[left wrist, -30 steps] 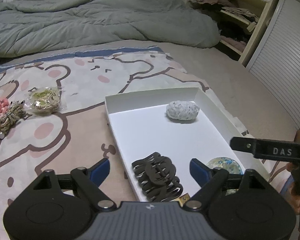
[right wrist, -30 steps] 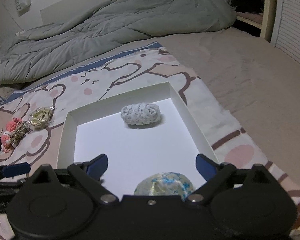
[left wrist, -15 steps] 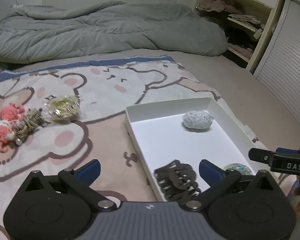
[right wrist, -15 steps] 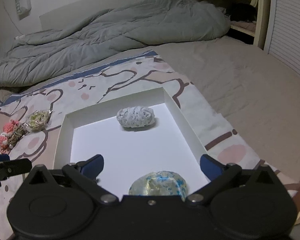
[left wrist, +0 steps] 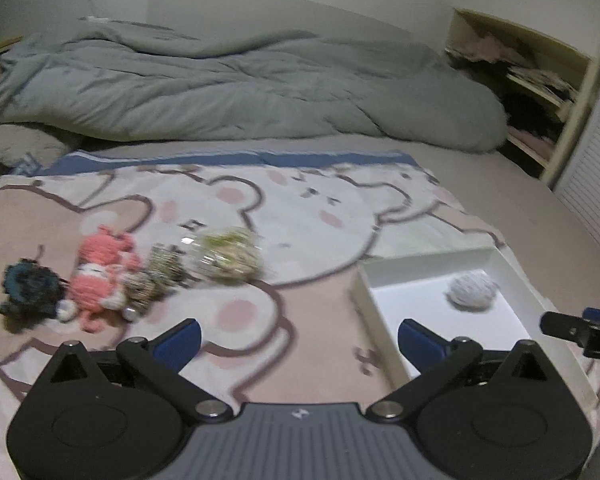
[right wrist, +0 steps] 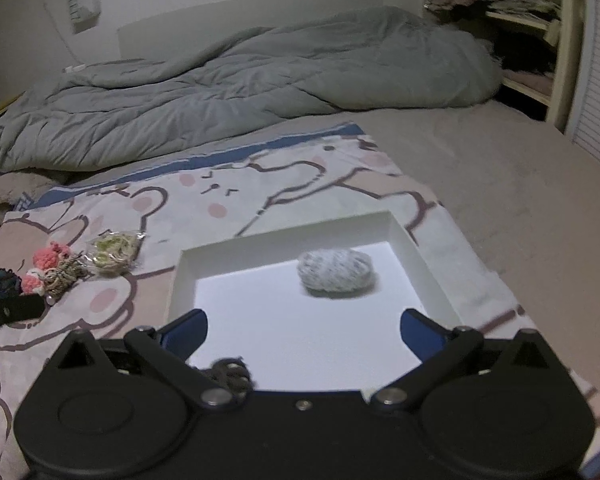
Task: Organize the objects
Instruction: 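Move the left tool to the crocheted scrunchie while the right tool approaches the bag of beaded cords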
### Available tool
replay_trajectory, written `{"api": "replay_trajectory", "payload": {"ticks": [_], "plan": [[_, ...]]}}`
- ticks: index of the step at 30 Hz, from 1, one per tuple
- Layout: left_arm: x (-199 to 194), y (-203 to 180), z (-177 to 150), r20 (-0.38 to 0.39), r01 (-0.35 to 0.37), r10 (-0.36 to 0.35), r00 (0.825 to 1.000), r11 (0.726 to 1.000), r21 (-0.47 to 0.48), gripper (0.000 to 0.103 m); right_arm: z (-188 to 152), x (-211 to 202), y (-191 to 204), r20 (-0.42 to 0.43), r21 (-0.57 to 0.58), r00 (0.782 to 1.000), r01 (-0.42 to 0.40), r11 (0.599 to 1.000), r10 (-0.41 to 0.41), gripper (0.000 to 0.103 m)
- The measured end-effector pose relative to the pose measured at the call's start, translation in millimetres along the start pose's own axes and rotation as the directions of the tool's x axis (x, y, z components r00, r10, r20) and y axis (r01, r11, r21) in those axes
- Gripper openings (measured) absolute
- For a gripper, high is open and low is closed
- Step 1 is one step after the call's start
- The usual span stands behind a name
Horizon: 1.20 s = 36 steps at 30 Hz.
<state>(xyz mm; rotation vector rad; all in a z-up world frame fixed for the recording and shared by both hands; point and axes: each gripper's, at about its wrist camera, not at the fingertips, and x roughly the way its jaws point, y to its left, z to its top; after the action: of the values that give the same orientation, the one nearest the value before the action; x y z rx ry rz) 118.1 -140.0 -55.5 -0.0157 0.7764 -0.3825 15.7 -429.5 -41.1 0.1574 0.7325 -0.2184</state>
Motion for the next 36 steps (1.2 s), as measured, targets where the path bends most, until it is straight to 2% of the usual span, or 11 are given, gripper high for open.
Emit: {"api": "replay_trajectory", "payload": {"ticks": [9,19,29,36], "plan": [[-10,57,9,0.025,-0.101,0.102,0.994,0.994,-0.041,0.103,26,12,47,0.016,-0.043,0.998,-0.067,0.997,0.068,0.103],[-25,112,10,0.051,-0.220,0.221,0.974,0.975,-0.033,0.103,40,31,113,0.012,-0.102,0.986,-0.163,0.981,0.165,0.103],[-38,160,13,0.084,-0.286,0.294,0.952,0.954,-0.096,0.103,50,53,173,-0.002,-0.129,0.971,-0.239,0.962,0.241,0.103],[-31,179,15,0.073,-0.302,0.312,0.947,0.945,-0.122,0.103,54,70,200,0.003,-0.124,0.969,-0.246,0.961,0.248,0.103]]}}
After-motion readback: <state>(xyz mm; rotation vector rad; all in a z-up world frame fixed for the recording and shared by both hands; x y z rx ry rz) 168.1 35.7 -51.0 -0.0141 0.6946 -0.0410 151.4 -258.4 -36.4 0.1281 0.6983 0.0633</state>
